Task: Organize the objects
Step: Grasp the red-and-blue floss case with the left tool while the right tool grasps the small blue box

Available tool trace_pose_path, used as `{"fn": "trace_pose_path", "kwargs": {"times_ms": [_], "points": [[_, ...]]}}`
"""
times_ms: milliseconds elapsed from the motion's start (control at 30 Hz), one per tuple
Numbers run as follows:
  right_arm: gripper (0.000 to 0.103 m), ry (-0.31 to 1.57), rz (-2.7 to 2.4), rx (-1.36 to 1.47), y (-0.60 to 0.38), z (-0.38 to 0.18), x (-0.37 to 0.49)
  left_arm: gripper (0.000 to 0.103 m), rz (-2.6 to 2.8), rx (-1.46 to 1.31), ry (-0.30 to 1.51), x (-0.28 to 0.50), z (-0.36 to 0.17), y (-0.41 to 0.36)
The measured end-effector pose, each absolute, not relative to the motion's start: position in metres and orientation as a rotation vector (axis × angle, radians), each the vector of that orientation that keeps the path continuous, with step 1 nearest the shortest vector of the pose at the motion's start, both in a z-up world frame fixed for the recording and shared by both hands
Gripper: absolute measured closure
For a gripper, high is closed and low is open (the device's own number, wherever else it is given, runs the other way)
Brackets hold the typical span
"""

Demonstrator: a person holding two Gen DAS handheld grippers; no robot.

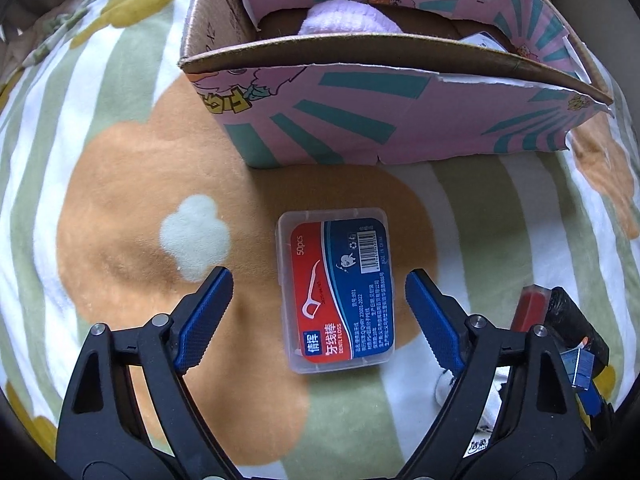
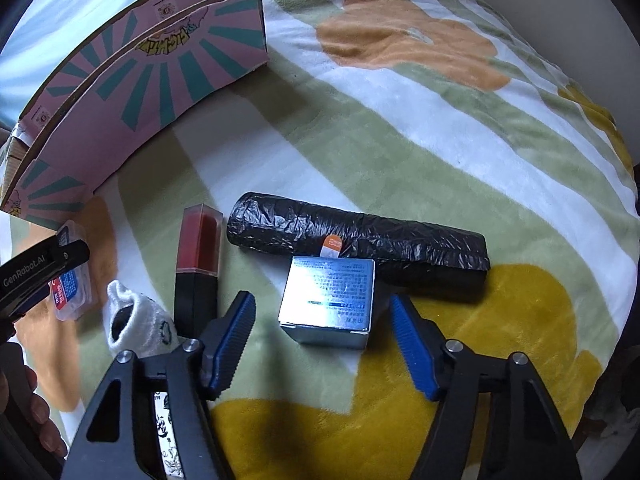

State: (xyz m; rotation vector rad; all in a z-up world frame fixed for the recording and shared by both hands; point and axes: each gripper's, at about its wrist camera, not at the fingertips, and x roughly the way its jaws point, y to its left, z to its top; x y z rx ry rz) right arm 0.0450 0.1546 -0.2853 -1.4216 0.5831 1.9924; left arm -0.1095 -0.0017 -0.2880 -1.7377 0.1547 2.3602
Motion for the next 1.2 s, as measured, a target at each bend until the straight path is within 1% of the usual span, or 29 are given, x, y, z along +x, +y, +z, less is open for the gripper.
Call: {"fn": "trace_pose_path", "kwargs": {"times_ms": [33,67,100,133,167,200,267,367,567,700,900,1100,1200], "points": [[0.044,0.585,1.985,-1.426,0.155,-0.287,0.044,0.028,2.353,-1.737,0.158,-0.11,-0.29,-0.001],[0.048,0.579,1.978,-1.43,0.155,-0.288,0.044,0.033,2.342,-1.741,0.165,-0.111,-0.292,0.001],[0.051,0.573,1.974,-1.432,0.155,-0.288,0.043,0.035,2.333,-1.747,0.175,-0.112,-0.294,0.002],[0.053,0.568,1.973,-1.432,0.155,-0.288,0.043,0.041,2.328,-1.75,0.183,-0.112,-0.296,0.002],[0.057,0.564,1.969,-1.434,0.156,-0.288,0.042,0.048,2.325,-1.75,0.181,-0.113,-0.297,0.002],[0.062,0.564,1.962,-1.438,0.156,-0.289,0.042,0.05,2.318,-1.748,0.166,-0.113,-0.298,0.001],[0.065,0.567,1.948,-1.449,0.158,-0.291,0.041,0.051,2.319,-1.746,0.16,-0.114,-0.298,0.0],[0.067,0.573,1.95,-1.449,0.161,-0.291,0.041,0.051,2.314,-1.745,0.18,-0.114,-0.298,0.001],[0.067,0.575,1.958,-1.451,0.164,-0.29,0.04,0.051,2.309,-1.734,0.146,-0.117,-0.296,-0.004],[0.068,0.569,1.993,-1.458,0.163,-0.279,0.037,0.051,2.31,-1.728,0.117,-0.117,-0.289,-0.009],[0.068,0.545,2.099,-1.484,0.162,-0.254,0.027,0.051,2.342,-1.721,0.073,-0.114,-0.264,-0.018],[0.068,0.477,2.194,-1.483,0.165,-0.22,0.016,0.051,2.376,-1.703,0.042,-0.105,-0.225,-0.017],[0.068,0.452,2.268,-1.483,0.165,-0.201,0.009,0.051,2.399,-1.681,0.027,-0.085,-0.203,-0.014]]}}
